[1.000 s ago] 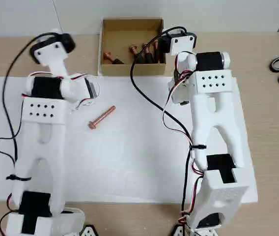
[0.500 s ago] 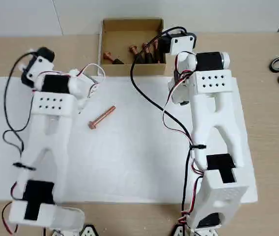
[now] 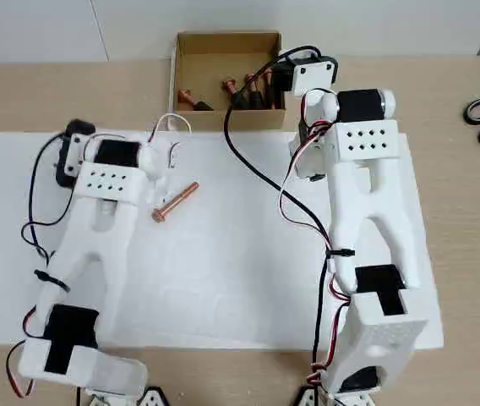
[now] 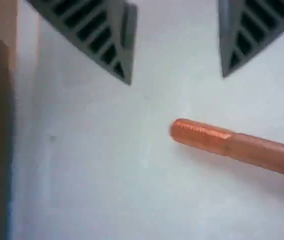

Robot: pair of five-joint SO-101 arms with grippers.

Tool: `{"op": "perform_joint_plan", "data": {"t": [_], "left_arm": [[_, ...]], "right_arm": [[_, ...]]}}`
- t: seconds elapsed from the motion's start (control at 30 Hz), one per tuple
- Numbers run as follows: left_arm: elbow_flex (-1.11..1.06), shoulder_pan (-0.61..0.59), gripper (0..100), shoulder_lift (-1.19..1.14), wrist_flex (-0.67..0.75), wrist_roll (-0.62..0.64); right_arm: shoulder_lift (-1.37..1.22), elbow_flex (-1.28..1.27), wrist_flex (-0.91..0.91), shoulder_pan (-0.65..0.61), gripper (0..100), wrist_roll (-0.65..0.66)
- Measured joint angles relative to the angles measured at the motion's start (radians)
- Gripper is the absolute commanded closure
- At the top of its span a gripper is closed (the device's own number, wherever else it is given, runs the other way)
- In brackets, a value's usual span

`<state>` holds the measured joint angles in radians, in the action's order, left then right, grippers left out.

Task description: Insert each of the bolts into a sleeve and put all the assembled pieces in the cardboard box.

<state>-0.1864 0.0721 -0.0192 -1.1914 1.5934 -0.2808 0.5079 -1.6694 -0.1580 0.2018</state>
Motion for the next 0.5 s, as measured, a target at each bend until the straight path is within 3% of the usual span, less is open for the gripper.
{"op": "perform_joint_plan", "data": {"t": [0.3,0.5], "left_arm": [[-0.252,0.012,89,0.000,0.245,0.028],[-0.331,0.012,89,0.000,0.330,0.029]], "right_arm": [[0.000,0.000,0.000,0.000,99.5,0.000],[0.000,0.000,0.000,-0.002,99.5,0.000]]}}
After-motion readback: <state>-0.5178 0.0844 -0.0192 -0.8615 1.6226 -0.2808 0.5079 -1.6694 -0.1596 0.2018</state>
